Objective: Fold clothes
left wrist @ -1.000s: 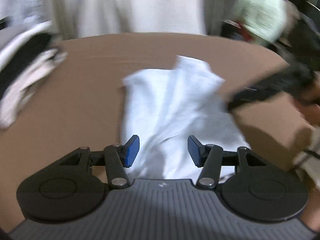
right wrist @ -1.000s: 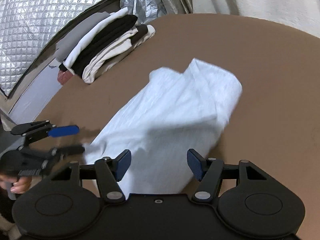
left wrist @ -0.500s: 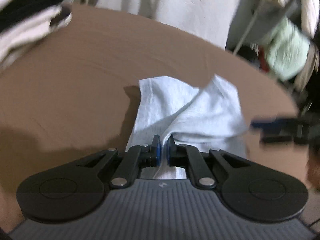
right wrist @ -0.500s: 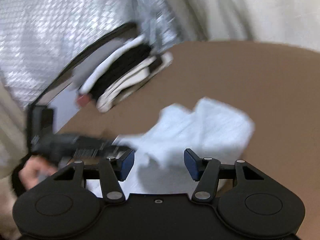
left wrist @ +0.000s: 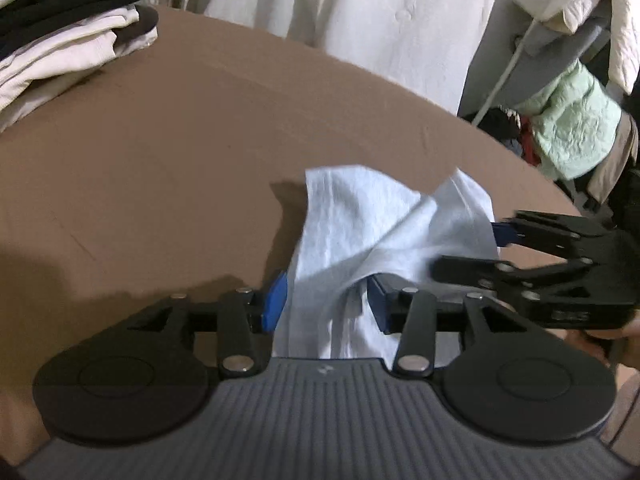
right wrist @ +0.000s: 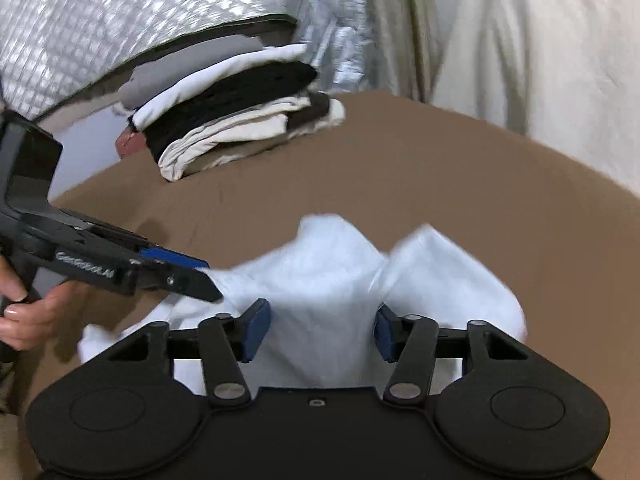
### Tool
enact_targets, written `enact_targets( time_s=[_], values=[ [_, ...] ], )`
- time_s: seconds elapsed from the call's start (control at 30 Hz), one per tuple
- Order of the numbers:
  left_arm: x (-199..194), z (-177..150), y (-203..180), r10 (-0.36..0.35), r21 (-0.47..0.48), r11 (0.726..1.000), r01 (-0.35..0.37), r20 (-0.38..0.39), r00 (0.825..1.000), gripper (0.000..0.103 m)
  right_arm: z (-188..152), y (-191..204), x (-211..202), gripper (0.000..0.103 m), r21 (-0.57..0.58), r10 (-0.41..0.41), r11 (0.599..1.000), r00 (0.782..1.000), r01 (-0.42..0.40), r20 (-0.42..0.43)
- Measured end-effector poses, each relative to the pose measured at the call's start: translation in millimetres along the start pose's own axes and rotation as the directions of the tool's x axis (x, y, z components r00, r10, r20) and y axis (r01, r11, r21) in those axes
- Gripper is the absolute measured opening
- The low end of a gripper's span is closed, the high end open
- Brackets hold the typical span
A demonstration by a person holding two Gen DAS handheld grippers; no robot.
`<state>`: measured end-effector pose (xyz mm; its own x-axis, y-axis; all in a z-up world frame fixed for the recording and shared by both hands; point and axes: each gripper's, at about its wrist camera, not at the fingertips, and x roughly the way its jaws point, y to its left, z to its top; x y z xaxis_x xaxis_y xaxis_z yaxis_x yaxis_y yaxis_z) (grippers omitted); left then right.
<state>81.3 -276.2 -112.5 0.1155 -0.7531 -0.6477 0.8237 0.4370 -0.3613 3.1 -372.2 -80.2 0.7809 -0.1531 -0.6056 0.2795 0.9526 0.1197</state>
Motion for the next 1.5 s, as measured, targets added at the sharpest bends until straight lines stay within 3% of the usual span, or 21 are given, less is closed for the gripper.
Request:
enact_targets(
  time_s=[0.07, 0.17, 0.33, 0.47, 0.5, 0.6, 0.7, 0.8, 0.87, 0.9, 0.97, 1.07, 1.13, 1.17, 1.2, 1.23, 1.27, 1.3, 1.4, 1.47, 1.5],
  values=[
    [-0.6, 3.4, 6.0, -0.018, -0.012, 1.0, 0.018, 0.013, 1.0, 0.043, 13.7, -1.1, 9.3, 0.046, -0.008, 0.001, 1.0, 0.999, -0.001, 0.032],
    [-2.1, 5.8, 11.1, -0.043, -0.009, 0.999, 0.044, 0.029, 0.999, 0.043, 29.7, -17.4, 11.4, 0.047, 0.113, 0.052, 0.991, 0.991, -0.066, 0.12],
    [-1.7, 5.5, 2.9, -0.148, 0.047, 0.988, 0.146, 0.043, 0.988, 0.06, 33.6, -49.5, 4.0, 0.051, 0.34, 0.157, 0.91, 0.956, -0.237, 0.246],
    [6.6, 0.9, -6.7, -0.205, 0.086, 0.975, 0.202, 0.018, 0.979, 0.069, 37.0, -62.8, -1.5, 0.057, 0.435, 0.146, 0.858, 0.942, -0.273, 0.301],
    [9.1, 1.0, -3.6, -0.166, 0.071, 0.984, 0.165, 0.009, 0.986, 0.069, 37.9, -64.2, -2.4, 0.057, 0.445, 0.14, 0.856, 0.946, -0.264, 0.293],
    [16.8, 1.3, 6.4, -0.042, 0.023, 0.999, 0.043, -0.022, 0.999, 0.061, 38.3, -58.1, -3.7, 0.057, 0.419, 0.087, 0.892, 0.975, -0.169, 0.206],
    [24.4, 1.6, 16.5, 0.08, -0.021, 0.996, -0.082, -0.058, 0.995, 0.059, 25.8, -55.0, -9.5, 0.057, 0.451, 0.053, 0.887, 0.992, -0.1, 0.116],
    [17.1, 1.6, 23.7, 0.156, -0.059, 0.985, -0.162, -0.092, 0.983, 0.059, 9.2, -45.2, -20.2, 0.058, 0.471, 0.005, 0.882, 1.0, 0.01, -0.03],
    [4.1, 0.0, 23.7, 0.205, -0.052, 0.976, -0.21, -0.089, 0.975, 0.057, -0.6, -28.0, -28.6, 0.058, 0.415, -0.036, 0.904, 0.987, 0.1, -0.159],
    [-5.6, -2.0, 23.5, 0.191, -0.054, 0.979, -0.195, -0.076, 0.979, 0.057, -6.3, -18.1, -34.5, 0.061, 0.374, -0.047, 0.92, 0.979, 0.121, -0.199],
    [-22.9, -6.5, 25.7, 0.056, -0.1, 0.993, -0.063, -0.07, 0.996, 0.06, -26.9, -1.3, -44.9, 0.069, 0.364, -0.047, 0.92, 0.963, 0.145, -0.265],
    [-33.9, -16.3, 11.4, -0.113, -0.092, 0.99, 0.103, -0.106, 0.988, 0.065, -53.1, 19.3, -53.3, 0.071, 0.355, -0.046, 0.919, 0.942, 0.17, -0.332],
    [-32.2, -25.9, -9.9, -0.088, 0.028, 0.995, 0.093, -0.145, 0.985, 0.067, -63.1, 30.7, -53.6, 0.071, 0.318, -0.053, 0.932, 0.934, 0.173, -0.353],
    [-29.1, -31.3, -19.5, -0.023, 0.095, 0.995, 0.038, -0.161, 0.987, 0.067, -68.1, 36.5, -53.7, 0.071, 0.299, -0.057, 0.938, 0.93, 0.174, -0.363],
    [-23.2, -38.0, -24.1, 0.093, 0.155, 0.986, -0.065, -0.182, 0.979, 0.066, -73.2, 42.2, -53.9, 0.071, 0.28, -0.061, 0.944, 0.926, 0.175, -0.373],
    [-17.2, -44.8, -28.4, 0.21, 0.217, 0.962, -0.167, -0.195, 0.958, 0.052, -77.6, 46.2, -54.5, 0.07, 0.267, -0.065, 0.947, 0.922, 0.177, -0.381],
    [-16.2, -48.5, -20.7, 0.244, 0.204, 0.958, -0.203, -0.201, 0.949, 0.048, -80.5, 45.7, -56.5, 0.07, 0.275, -0.062, 0.945, 0.922, 0.177, -0.383],
    [-15.5, -52.0, -12.5, 0.272, 0.187, 0.954, -0.235, -0.207, 0.94, 0.042, -83.4, 43.7, -58.8, 0.068, 0.297, -0.044, 0.94, 0.923, 0.168, -0.383],
    [-32.4, -45.5, 17.5, 0.14, -0.042, 0.987, -0.154, -0.229, 0.963, 0.023, -88.0, 39.6, -63.1, 0.068, 0.322, -0.024, 0.934, 0.924, 0.157, -0.381],
    [-43.3, -41.5, 22.1, 0.203, -0.037, 0.976, -0.213, -0.178, 0.963, 0.007, -86.7, 39.4, -63.7, 0.068, 0.318, -0.018, 0.936, 0.924, 0.15, -0.382],
    [-50.1, -41.5, 22.1, 0.279, 0.002, 0.96, -0.281, -0.13, 0.951, 0.003, -86.9, 39.1, -64.2, 0.068, 0.319, -0.014, 0.937, 0.924, 0.146, -0.381]
  ],
)
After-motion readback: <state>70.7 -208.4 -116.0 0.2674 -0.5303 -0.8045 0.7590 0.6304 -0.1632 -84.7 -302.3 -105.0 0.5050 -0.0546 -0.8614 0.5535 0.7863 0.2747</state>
